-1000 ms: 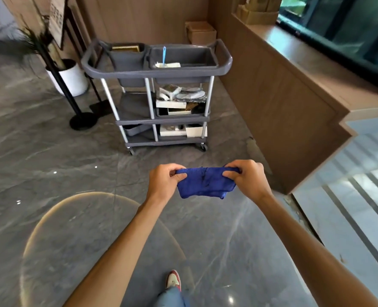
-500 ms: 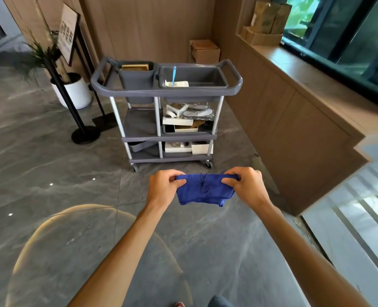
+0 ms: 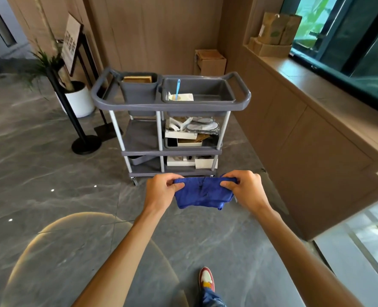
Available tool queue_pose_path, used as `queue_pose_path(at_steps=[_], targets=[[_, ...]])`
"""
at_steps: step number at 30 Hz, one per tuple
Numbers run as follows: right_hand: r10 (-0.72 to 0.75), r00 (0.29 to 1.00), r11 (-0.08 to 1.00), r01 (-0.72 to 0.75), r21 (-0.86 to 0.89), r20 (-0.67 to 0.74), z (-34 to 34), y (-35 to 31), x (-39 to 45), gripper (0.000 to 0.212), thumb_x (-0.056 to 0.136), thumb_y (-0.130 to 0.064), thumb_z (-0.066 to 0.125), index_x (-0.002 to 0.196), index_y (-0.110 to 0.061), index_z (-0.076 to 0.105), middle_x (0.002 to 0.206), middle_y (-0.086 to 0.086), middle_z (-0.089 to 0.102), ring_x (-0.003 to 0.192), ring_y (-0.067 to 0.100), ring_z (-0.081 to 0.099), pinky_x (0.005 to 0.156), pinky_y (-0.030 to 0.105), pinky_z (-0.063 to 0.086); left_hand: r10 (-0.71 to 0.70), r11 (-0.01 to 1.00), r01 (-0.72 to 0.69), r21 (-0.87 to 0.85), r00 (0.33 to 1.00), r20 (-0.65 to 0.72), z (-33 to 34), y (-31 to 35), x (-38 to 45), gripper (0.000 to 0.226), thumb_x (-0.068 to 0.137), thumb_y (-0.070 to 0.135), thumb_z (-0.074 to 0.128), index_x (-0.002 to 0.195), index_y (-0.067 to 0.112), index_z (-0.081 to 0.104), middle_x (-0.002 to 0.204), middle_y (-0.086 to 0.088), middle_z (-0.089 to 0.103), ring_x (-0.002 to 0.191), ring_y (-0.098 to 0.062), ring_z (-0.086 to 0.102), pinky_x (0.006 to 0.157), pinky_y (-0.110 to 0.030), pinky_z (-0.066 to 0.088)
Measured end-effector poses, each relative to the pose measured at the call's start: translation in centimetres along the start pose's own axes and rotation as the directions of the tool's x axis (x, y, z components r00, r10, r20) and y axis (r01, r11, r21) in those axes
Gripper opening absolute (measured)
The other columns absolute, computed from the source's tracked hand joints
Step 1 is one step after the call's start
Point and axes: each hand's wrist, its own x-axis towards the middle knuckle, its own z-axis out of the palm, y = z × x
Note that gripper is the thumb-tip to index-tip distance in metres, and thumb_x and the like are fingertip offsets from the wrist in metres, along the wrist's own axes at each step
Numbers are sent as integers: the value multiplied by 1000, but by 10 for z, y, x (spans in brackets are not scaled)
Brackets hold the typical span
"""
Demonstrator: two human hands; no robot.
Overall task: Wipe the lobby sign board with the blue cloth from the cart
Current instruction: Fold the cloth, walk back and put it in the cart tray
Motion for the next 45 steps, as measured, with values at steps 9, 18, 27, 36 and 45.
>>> queue_pose_path(at_steps=[9, 18, 27, 36, 45], targets=[[-6, 1000, 999, 4, 53, 30, -20, 46, 118, 9, 84, -13, 78, 88, -20, 80, 73, -18, 69, 78, -9, 64, 62, 2, 44, -13, 1000, 13, 12, 1000, -29, 50, 24, 111, 18, 83, 3, 76, 97, 13, 79, 82, 7, 74, 80, -5, 70, 72, -13, 53], [-13, 998, 996, 8, 87, 60, -37, 90, 208, 12, 84, -12, 77, 89, -23, 80, 73, -23, 68, 74, -12, 63, 60, 1, 43, -35, 999, 37, 26, 997, -71, 94, 51, 194, 20, 82, 2, 76, 99, 11, 79, 85, 6, 75, 77, -2, 68, 69, -6, 49], [-2, 998, 995, -4, 101, 61, -29, 109, 275, 13, 83, -12, 78, 90, -22, 81, 72, -18, 69, 76, -11, 64, 62, 2, 44, -50, 998, 51, 22, 997, -55, 106, 49, 258, 19, 83, 3, 75, 99, 12, 79, 83, 7, 74, 77, -1, 68, 70, -8, 50], [32, 998, 996, -36, 77, 58, 2, 109, 367, 14, 82, -15, 78, 88, -27, 81, 71, -21, 71, 76, -9, 63, 64, 1, 41, -35, 999, 34, -21, 999, -35, 103, 28, 361, 19, 80, 1, 76, 91, 15, 80, 73, 16, 72, 66, 13, 63, 66, -6, 46], [74, 997, 996, -75, 46, 22, 37, 100, 470, 15, 82, -12, 78, 89, -26, 81, 66, -34, 66, 75, -9, 64, 63, 3, 43, -21, 1000, 21, -5, 1000, 15, 90, 12, 489, 19, 80, 1, 75, 87, 18, 81, 75, 13, 75, 75, -4, 69, 71, -15, 51]])
